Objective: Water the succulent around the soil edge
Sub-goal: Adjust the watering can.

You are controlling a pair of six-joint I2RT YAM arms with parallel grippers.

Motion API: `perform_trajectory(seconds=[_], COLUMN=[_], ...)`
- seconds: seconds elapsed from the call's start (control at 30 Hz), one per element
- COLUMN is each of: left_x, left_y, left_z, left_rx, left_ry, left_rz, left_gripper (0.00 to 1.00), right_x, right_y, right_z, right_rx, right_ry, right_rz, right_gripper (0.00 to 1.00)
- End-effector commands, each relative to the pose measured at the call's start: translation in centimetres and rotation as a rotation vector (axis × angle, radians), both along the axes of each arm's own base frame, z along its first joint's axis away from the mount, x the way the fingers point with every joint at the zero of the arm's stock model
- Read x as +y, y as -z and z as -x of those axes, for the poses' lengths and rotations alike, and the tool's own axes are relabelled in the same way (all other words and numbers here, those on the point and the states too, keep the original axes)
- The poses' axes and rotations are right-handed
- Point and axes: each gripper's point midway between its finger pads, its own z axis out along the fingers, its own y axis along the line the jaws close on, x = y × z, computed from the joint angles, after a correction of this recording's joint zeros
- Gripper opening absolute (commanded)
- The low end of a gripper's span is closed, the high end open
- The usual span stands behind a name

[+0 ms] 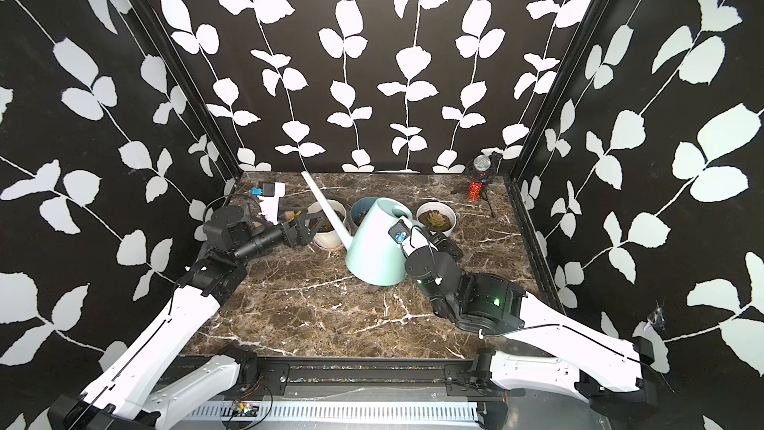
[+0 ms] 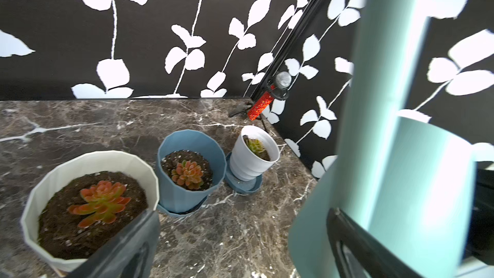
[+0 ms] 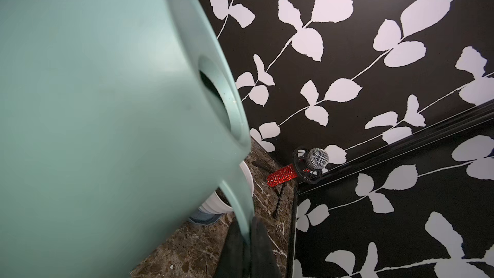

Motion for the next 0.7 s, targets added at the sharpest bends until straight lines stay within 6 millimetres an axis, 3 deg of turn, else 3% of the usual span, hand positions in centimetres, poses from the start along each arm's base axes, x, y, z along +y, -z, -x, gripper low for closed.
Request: perform_trajectory(seconds=[0.0,0.17,0.43,0.57,0.67], left_x=[-1.0,-1.4,-1.8,-2.0,-2.1], left_y=[-3.3,-4.4,-4.7,-4.5,-4.9], left_z=[1.8,2.1,0.9,0.0,-0.2], left_rx=[-0.052,-0.063,-0.073,-0.078,-0.096], left_ry=[0.103,0.136,0.131,0.127,0.129], left_rz=[0.075,0.128,0.182,0.196,0.218], left_gripper=[0.99,0.99,0.96,0.89,0.76], right_x=[0.5,1.1,2.5,3.2,3.4], right_y=[-2.3,-2.6,-2.5,-2.4,-2.0], right_z=[-0.4,-0.5,-0.1,0.3,0.5], right_rx=[-0.055,-0.051,-0.009,0.022,0.045], right_ry=[0.029,0.018,-0.044,-0.09,-0.103], right_rz=[-0.105,-0.104,-0.175,-0.215,-0.23], right_gripper=[0.0,0.0,0.0,0.0,0.0])
